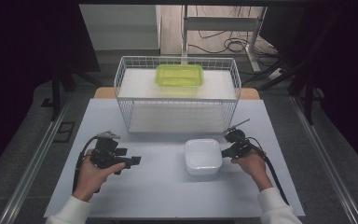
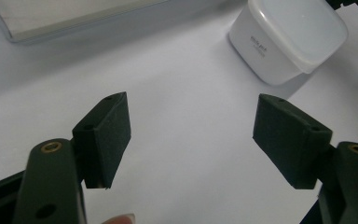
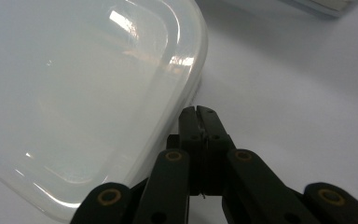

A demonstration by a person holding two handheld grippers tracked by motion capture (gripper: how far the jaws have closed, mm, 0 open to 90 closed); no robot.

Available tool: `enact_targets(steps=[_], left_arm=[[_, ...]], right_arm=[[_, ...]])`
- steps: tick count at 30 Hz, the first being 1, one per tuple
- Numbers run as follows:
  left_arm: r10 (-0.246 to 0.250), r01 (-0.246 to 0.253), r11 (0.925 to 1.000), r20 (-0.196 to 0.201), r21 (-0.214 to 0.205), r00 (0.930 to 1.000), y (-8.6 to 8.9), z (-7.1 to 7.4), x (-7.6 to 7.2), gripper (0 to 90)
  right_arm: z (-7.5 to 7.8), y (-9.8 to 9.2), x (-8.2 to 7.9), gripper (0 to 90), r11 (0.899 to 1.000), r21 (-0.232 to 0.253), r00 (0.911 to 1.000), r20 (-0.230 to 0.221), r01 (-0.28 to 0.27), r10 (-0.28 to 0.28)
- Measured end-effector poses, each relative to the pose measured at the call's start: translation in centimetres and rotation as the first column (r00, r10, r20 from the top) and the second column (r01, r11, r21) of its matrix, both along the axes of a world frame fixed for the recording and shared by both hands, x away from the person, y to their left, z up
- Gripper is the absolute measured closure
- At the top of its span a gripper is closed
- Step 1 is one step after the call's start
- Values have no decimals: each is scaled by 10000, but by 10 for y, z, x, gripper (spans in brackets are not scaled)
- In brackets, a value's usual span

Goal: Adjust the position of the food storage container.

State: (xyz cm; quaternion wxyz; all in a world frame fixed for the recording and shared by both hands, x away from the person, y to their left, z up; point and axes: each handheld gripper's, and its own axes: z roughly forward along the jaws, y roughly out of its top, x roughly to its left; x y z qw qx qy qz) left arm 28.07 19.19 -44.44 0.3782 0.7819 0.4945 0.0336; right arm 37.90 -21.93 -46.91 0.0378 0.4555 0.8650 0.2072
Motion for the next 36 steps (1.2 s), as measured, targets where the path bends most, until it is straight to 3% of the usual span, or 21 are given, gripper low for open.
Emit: enact_targets(steps=[7,17,22,31,36], left_arm=[[44,-44,10000,-43,-45,10000,3,-1,1,268],[58,-59,9999,-88,-82,9999,3,-2,2,268],[38,-39,10000,-96,-78,9999,3,-2,2,267],[113,-115,9998,-122,-153,9999,6,-3,3,265],[320,-324,9992,-138,-251,9994,9,-4,3,262]], right_arm=[[-7,22,-2,889,9999,-76,9999,-11,-142,142],[-11,55,-13,889,9939,14,9938,-124,-1106,1106],[-13,68,-18,889,9912,-10,9912,-64,-1321,1321],[-16,76,-20,888,9871,-33,9871,-41,-1603,1602],[-8,65,-20,885,9916,-64,9910,334,-1295,1296]])
